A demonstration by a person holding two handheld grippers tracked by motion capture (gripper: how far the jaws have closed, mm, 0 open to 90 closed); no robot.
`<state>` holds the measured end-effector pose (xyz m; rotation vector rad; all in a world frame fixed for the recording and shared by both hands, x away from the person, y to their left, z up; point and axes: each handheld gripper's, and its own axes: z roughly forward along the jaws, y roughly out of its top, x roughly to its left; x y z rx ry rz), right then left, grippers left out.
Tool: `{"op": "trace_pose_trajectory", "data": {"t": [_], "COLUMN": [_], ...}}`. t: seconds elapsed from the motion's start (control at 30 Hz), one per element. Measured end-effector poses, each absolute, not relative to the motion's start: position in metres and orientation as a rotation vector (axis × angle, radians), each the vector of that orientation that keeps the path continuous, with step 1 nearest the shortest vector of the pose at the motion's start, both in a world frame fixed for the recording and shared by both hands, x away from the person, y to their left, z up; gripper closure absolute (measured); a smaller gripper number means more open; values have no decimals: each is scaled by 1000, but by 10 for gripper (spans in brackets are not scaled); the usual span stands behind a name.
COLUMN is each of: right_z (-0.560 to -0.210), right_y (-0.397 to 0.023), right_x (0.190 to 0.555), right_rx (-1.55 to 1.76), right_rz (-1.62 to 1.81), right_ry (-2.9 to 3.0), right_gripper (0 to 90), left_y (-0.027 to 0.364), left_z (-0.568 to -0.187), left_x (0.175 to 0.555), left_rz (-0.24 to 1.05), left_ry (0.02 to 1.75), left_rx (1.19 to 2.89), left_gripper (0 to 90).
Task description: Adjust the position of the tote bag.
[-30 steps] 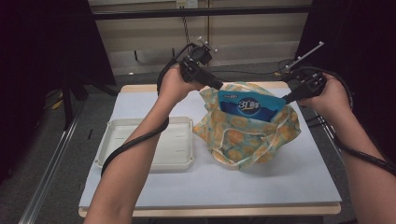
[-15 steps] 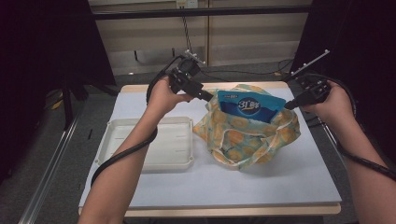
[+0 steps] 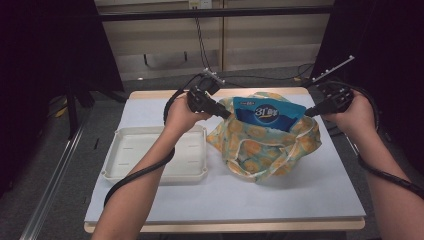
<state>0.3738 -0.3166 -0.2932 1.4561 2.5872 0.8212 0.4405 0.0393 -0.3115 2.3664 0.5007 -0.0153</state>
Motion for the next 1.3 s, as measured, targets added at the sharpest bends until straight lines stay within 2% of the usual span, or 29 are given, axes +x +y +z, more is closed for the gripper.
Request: {"op": "trace_pose_trajectory", "data": {"t": [0.23,0.93,1.3], "right_z": [-303,-335,-354], "right_y": [-320,-322,-323], "right_x": [377,381,381], "right_rx": [1473,1534,1496], "right_rz": [843,855,859], "right_ry": [2576,2583,2562], "right_gripper": [889,888,874], "left_y": [42,44,46], "left_z": [-321,-342,-360], "left_x": [448,463,464], "left_rz": [-67,-64,-103], "left_ry": [537,630,663], "left_rx": [2345,2376,2372], "left_gripper": [894,900,900]}}
